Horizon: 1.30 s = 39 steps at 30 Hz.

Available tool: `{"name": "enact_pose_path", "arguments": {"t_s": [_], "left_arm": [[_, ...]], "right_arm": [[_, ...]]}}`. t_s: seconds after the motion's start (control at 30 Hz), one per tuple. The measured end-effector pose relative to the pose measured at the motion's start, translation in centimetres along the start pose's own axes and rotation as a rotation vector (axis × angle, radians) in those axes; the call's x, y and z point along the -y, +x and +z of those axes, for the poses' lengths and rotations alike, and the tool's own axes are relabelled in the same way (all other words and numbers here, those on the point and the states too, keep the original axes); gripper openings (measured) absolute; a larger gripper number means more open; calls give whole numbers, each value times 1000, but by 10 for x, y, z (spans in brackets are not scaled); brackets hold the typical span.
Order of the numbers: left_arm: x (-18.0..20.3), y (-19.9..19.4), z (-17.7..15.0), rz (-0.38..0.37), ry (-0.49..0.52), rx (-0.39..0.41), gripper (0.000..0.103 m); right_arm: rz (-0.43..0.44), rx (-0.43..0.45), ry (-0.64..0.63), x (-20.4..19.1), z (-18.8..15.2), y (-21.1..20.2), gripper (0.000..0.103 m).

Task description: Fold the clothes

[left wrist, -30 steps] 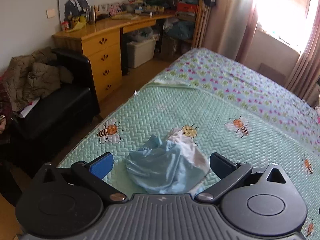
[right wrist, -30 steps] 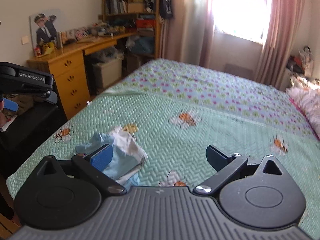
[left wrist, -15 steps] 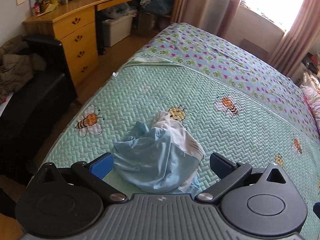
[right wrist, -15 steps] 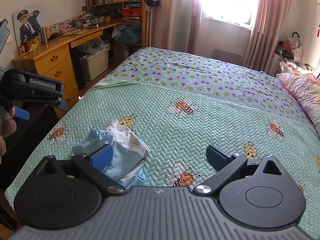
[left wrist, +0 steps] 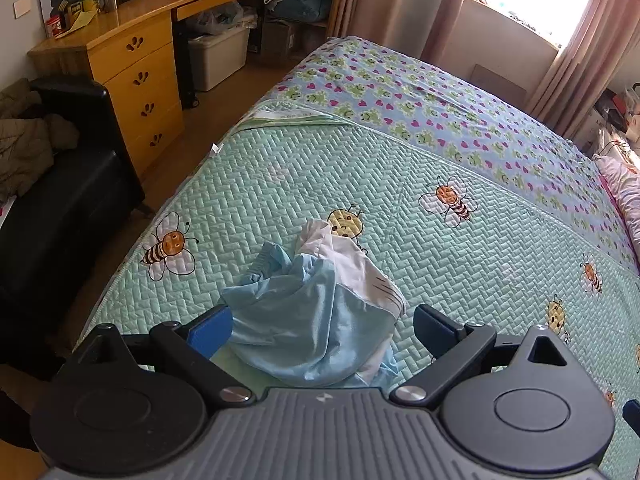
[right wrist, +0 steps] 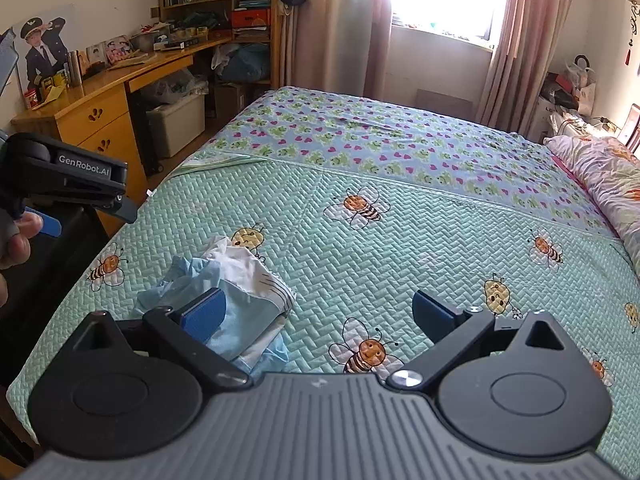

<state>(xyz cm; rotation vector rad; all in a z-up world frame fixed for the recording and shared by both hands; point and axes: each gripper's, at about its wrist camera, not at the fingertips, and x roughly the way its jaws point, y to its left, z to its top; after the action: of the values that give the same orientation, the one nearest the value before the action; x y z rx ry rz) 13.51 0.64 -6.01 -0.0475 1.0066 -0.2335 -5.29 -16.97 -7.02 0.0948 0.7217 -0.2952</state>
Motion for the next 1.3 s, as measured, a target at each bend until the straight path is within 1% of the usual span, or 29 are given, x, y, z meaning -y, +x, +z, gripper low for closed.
{"name": "enact_pose_path", "arguments": {"t_s": [0.1,0.27,0.43,0.57,0.7,0.73,0.87,0.97,1.03,1.1,1.13,1.17,1.2,1.3], "left_arm": [[-4,2,0,9,-3,1,98],[-10,3,3,12,-8,0,98],[-13,7,5,15,0,-10,99],[-18,13,7,7,-13,-42,99],[-22,19,4,7,-24,-64,99],[-23,22,2,1,-32,-84,99],[-27,36,-10,-34,-86,-179,98],[-26,40,-30,-22,-92,-201,98],[-22,41,-44,-8,-80,-210,98],[-18,41,-56,-11,-86,-218,98],[-18,39,-63,-17,-104,-234,98],[-18,38,-71,-24,-124,-253,98],[-17,35,-81,-24,-140,-271,98],[-4,25,-101,-5,-100,-328,96]], "right_arm": [[4,-9,-9,-6,7,2,99],[1,-14,-10,-26,15,14,99],[-2,-17,-8,-32,19,20,99],[-5,-26,-1,-42,16,27,99],[14,-69,27,-43,14,37,99],[23,-84,33,-44,13,40,99],[82,-162,82,-39,4,53,99],[153,-230,181,-25,-4,61,99],[218,-291,282,-13,-14,69,99],[260,-336,339,-9,-26,74,99],[282,-363,365,-7,-34,77,99],[292,-391,363,-9,-39,79,99],[331,-435,346,-13,-45,81,99],[449,-558,297,-24,-57,90,99]]}}
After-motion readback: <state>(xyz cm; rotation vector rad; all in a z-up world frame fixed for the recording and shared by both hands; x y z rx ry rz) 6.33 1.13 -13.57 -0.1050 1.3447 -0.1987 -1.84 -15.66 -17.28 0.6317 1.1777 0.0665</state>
